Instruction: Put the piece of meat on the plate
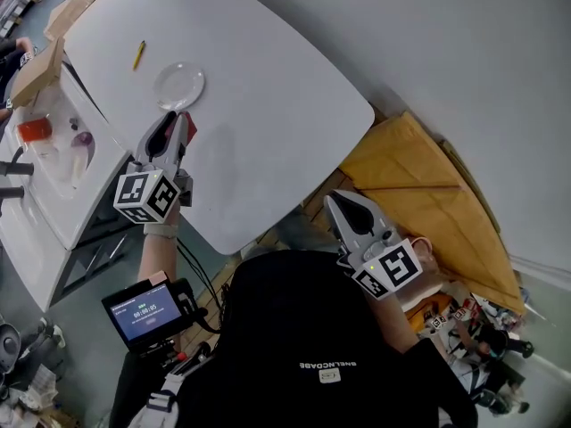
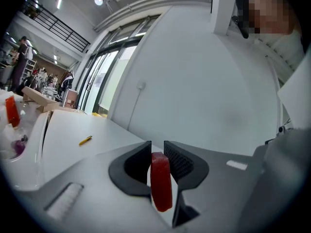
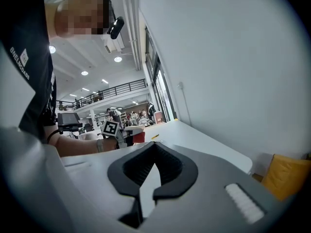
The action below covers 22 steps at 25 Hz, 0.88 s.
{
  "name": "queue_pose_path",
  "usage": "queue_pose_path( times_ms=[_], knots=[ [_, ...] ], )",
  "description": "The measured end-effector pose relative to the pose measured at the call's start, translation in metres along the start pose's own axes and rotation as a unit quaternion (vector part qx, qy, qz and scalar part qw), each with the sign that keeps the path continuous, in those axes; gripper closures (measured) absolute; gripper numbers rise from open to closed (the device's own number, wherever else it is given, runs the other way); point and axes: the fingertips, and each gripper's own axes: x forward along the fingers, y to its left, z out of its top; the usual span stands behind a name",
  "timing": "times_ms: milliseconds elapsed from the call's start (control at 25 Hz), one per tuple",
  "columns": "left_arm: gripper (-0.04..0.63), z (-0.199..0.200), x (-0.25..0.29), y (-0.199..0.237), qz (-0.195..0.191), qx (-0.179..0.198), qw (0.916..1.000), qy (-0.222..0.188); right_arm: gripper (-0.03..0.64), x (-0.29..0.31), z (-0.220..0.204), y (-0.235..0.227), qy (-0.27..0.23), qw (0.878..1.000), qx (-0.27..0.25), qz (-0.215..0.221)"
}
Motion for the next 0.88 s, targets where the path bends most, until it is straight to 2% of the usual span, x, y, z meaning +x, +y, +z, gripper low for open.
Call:
queue_pose_path(
  times_ms=[440,880],
  knots=[
    [0.494,-0.024,0.041,0.068,0.066,-0.044,0.9969,-0.006,0.612,0.002,-0.007,-0.023,0.036,0.999,-0.004,-0.012],
    [0.494,-0.039,0.068,0.131,0.11,-0.087,0.99,-0.017,0.612,-0.005,-0.016,-0.036,0.063,0.997,-0.017,-0.039]
  ],
)
